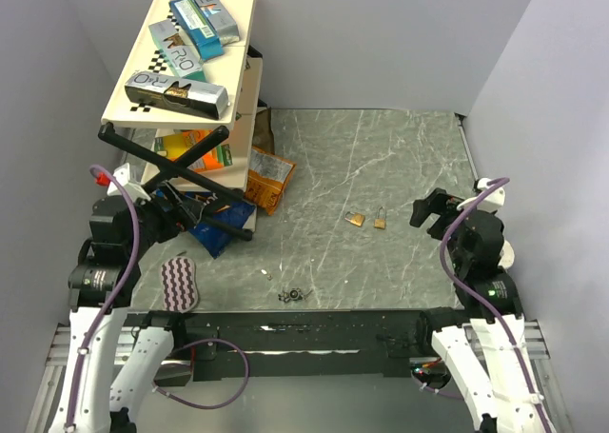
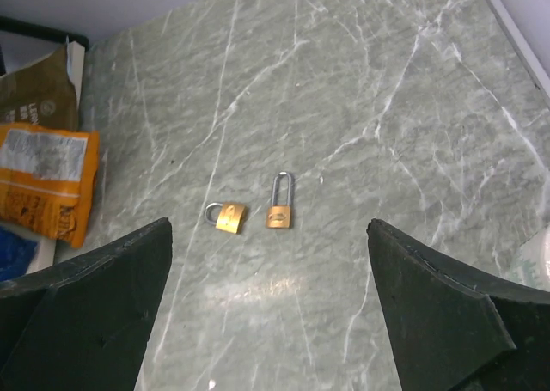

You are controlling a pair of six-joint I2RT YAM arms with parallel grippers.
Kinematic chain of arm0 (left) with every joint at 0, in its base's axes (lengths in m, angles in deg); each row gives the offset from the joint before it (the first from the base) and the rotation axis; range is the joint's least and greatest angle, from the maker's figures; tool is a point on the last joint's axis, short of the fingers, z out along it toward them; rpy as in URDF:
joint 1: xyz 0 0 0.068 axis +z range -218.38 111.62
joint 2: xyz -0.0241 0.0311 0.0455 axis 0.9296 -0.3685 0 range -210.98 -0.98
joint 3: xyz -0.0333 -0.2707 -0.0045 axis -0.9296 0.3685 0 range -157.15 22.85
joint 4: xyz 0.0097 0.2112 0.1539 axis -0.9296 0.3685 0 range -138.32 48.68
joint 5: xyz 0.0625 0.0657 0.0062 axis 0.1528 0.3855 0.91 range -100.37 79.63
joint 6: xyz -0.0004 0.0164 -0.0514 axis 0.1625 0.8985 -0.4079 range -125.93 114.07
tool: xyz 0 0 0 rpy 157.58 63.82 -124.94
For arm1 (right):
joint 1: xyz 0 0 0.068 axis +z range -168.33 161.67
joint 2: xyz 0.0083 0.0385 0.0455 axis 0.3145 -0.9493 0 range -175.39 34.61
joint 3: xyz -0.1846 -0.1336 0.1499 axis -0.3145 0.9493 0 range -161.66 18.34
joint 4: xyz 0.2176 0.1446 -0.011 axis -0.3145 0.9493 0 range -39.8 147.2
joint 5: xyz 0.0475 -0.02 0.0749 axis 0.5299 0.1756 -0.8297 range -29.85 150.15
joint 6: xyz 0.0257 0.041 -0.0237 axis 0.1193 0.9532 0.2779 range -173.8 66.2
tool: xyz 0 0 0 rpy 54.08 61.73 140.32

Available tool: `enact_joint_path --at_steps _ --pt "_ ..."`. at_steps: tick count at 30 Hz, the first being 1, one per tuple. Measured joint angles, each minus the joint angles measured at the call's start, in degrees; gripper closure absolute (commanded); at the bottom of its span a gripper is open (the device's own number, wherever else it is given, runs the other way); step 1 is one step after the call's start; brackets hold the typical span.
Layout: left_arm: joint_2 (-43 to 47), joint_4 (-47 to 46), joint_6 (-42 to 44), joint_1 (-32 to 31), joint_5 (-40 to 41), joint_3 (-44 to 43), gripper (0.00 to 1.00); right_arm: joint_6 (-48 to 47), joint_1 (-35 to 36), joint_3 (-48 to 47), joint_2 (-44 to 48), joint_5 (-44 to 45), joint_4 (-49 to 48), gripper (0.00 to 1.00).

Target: Unlock with the key

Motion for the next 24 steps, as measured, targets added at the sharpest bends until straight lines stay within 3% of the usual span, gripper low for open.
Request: enact_joint_path --at_steps 4,11,17,21,24 --pt "-1.0 0.4 -0.4 0.0 -2.4 -1.2 0.01 0.1 0.0 -5.2 -2.6 -0.3 4.8 0.00" --pt "-2.4 -2.2 -1.4 -1.2 -14.9 -1.2 0.08 -0.5 0.0 -6.4 -3.2 -3.8 10.6 0.00" --pt "-3.2 -2.9 -2.8 -4.1 -15.1 -1.0 0.12 -1.5 0.0 -6.4 -5.1 -8.8 11.5 0.02" --pt "-5.4 -5.6 -7.1 -17.0 -8.5 1.7 0.09 -2.3 0.1 -6.4 -8.9 -11.5 11.2 0.04" --pt "-13.7 -7.6 -10.2 -35.4 0.8 1.5 0.06 -2.9 0.1 -6.4 -11.1 -12.7 10.1 0.04"
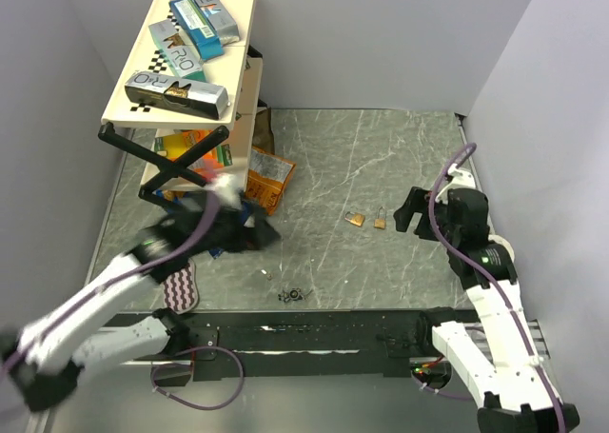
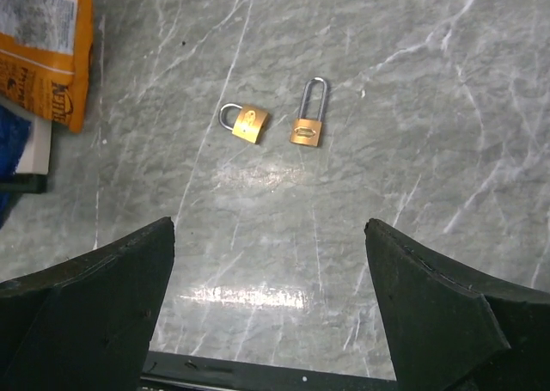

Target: Unlock with the key

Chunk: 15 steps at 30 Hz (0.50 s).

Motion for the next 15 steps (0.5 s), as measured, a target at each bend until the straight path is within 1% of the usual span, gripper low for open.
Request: enact_joint_path --at_steps 1,2,3,4,6,8,10,15 --pt "-4.6 -0.3 -0.4 -6.3 3.2 -0.9 0.05 -0.2 0.0 0.0 -0.6 -0.3 -0.3 0.04" --pt "-9.2 -0.6 -0.5 -10.8 5.5 -2.5 0.04 -0.4 0.1 0.0 -1.4 -0.7 -0.6 0.04" --pt "-15.9 -0.7 -0.3 -16.2 8.0 -5.2 0.04 -0.6 0.2 0.0 -1.9 -1.0 -0.8 0.04" --pt "-22.5 -0.8 0.4 -20.3 10.3 -8.4 0.03 -0.7 0.3 0.0 -2.4 -1.3 -0.9 0.04" --pt "-32.2 -0.6 2.3 -25.6 13.8 -13.6 0.03 -0.7 0.5 0.0 -2.5 -1.6 -0.9 0.04" --pt "-39.0 -0.8 4.6 -28.9 15.8 -17.1 0.03 -0.7 0.5 0.0 -2.0 -2.1 -0.9 0.04" --pt "-42.5 -1.3 6.9 -30.9 16.2 -17.9 0.03 -0.4 0.6 0.2 -1.0 -2.4 -0.9 0.04" --pt "-43.7 -1.8 12.5 -31.2 15.7 -14.8 0.03 0.4 0.6 1.4 3.5 -2.6 -0.3 0.05"
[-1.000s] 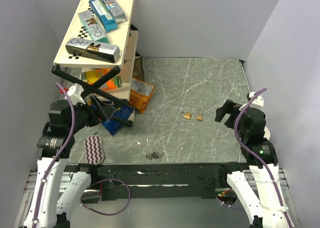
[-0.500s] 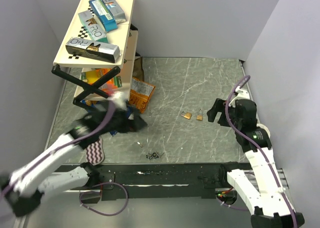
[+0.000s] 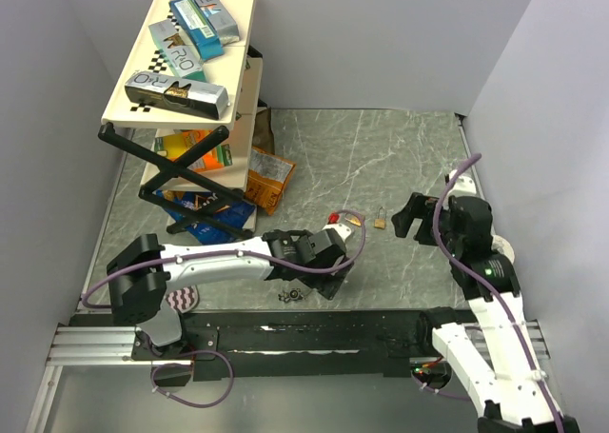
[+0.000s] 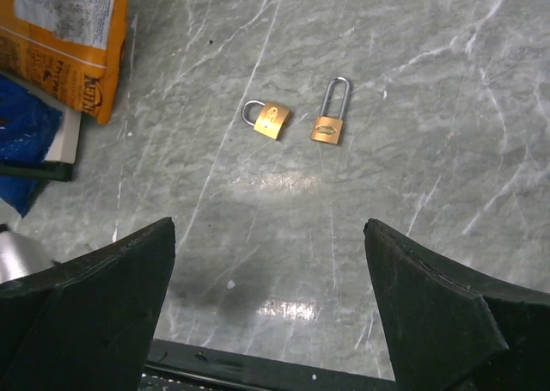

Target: Unlock with the key

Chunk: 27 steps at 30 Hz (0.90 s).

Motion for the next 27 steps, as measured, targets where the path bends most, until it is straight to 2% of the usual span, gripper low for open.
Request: enact_joint_path --at_steps 11,27 --pt "-0.5 -1.0 9.0 0.3 -0.3 8.7 0.07 1.7 0.0 0.5 4.5 3.0 4.8 0.05" --pt "-1.5 -3.2 13.7 1.4 -0.2 11.2 0.20 4.3 0.0 0.6 5.8 4.3 6.0 0.07"
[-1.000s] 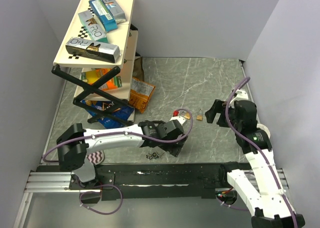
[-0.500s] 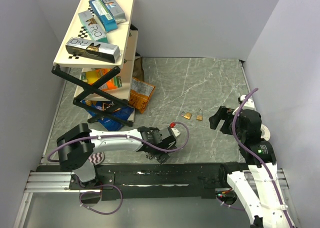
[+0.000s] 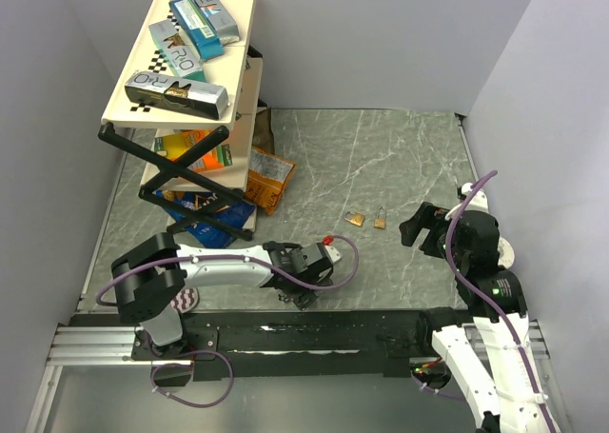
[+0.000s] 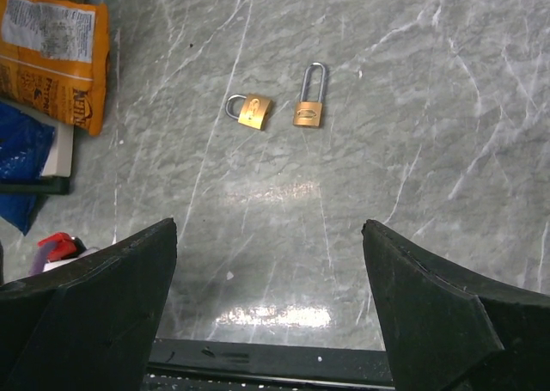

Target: Unlock with the key

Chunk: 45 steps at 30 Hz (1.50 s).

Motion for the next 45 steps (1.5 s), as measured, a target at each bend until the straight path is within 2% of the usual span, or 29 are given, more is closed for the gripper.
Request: enact_joint_path --at_steps 8,11,14,15,16,20,23,24,26,30,37,41,45 --pt "-2.2 -0.2 1.2 0.0 -0.2 -0.3 0.29 0.0 0.0 0.0 0.0 0.0 0.0 0.07" --pt "-2.7 -0.3 1.6 0.0 -0.2 -0.8 0.36 0.0 0.0 0.2 0.0 0.0 0.1 0.07" --pt "-2.7 -0.3 1.8 0.0 -0.2 -0.8 0.48 0.0 0.0 0.5 0.0 0.0 0.1 0.07" --pt "-2.8 -0.3 1.9 0.0 -0.2 -0.8 0.58 0.0 0.0 0.5 0.0 0.0 0.1 0.07" --pt "-2.8 -0.3 1.9 0.0 -0.3 -0.8 0.62 0.0 0.0 0.5 0.0 0.0 0.1 0.07" --pt "-3.1 -0.5 1.9 0.0 -0.7 -1.0 0.72 0.0 0.0 0.5 -0.1 0.0 0.1 0.07" --pt "-2.8 -0.5 1.2 0.2 -0.6 -0.9 0.85 -0.3 0.0 0.5 -0.1 0.0 0.1 0.07" --pt "-2.4 -0.4 0.8 0.5 -0.7 -0.9 0.93 -0.3 0.0 0.5 -0.1 0.0 0.1 0.07" --pt "-0.8 -0.4 -0.5 1.4 -1.2 -0.9 0.97 -0.4 0.0 0.5 -0.1 0.0 0.1 0.07" --pt "3.9 0.2 -4.4 6.1 -3.6 -1.7 0.99 -0.7 0.0 0.5 -0.6 -0.4 -0.2 0.08" --pt "9.0 -1.1 -14.8 14.4 -10.5 -9.0 0.99 2.1 2.0 2.0 -3.4 -3.3 -4.4 0.10" --pt "13.3 -3.6 -21.5 17.6 -14.4 -9.2 0.99 7.0 8.1 2.7 -5.9 -4.1 -7.0 0.11" --pt "17.2 -5.2 -27.2 19.8 -17.5 -8.7 0.99 11.3 18.4 1.8 -11.3 -2.8 -10.0 0.15"
